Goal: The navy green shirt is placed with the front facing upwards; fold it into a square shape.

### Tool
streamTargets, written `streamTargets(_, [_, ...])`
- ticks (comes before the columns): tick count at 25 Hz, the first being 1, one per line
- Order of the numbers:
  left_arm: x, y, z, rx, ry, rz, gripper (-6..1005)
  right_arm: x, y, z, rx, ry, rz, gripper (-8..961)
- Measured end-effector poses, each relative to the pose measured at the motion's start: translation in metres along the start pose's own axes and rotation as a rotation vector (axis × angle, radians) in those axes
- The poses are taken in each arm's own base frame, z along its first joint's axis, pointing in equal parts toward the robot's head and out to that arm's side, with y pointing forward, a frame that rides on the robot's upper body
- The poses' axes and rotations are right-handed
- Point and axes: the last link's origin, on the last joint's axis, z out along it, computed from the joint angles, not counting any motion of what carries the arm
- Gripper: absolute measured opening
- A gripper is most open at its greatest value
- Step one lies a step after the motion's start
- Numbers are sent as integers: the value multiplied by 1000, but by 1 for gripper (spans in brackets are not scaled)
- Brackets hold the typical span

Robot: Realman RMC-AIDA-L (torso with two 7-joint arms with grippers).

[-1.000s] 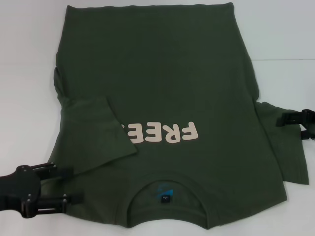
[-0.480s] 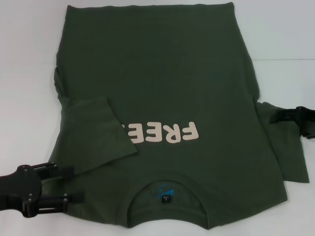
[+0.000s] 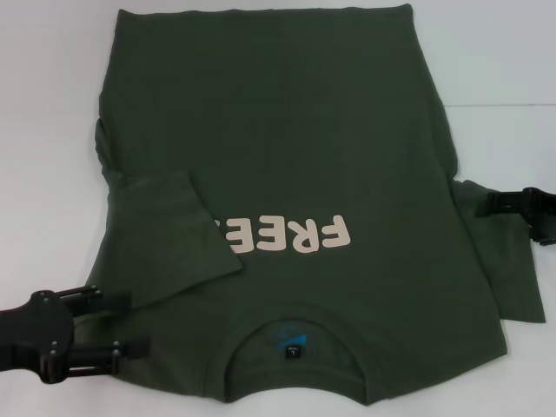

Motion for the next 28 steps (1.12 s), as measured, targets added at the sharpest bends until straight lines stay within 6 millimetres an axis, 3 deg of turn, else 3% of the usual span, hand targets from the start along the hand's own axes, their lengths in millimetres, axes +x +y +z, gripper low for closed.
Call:
streamTargets(7, [0,0,0,-1,0,0,847,0,1,0,19,26,-31,909])
streamTargets(9, [0,0,0,-1,0,0,847,0,2,0,24,32,-37,703])
streamTargets(14, [0,0,0,0,1,0,847,-1,3,-1,20,35,-43,494])
streamTargets(21, [0,0,0,1,1,1,848,-2,4,-2,18,37,-49,244])
streamTargets(28, [1,0,1,-1,1,0,848,-4,3,-4,21,35,-57,112])
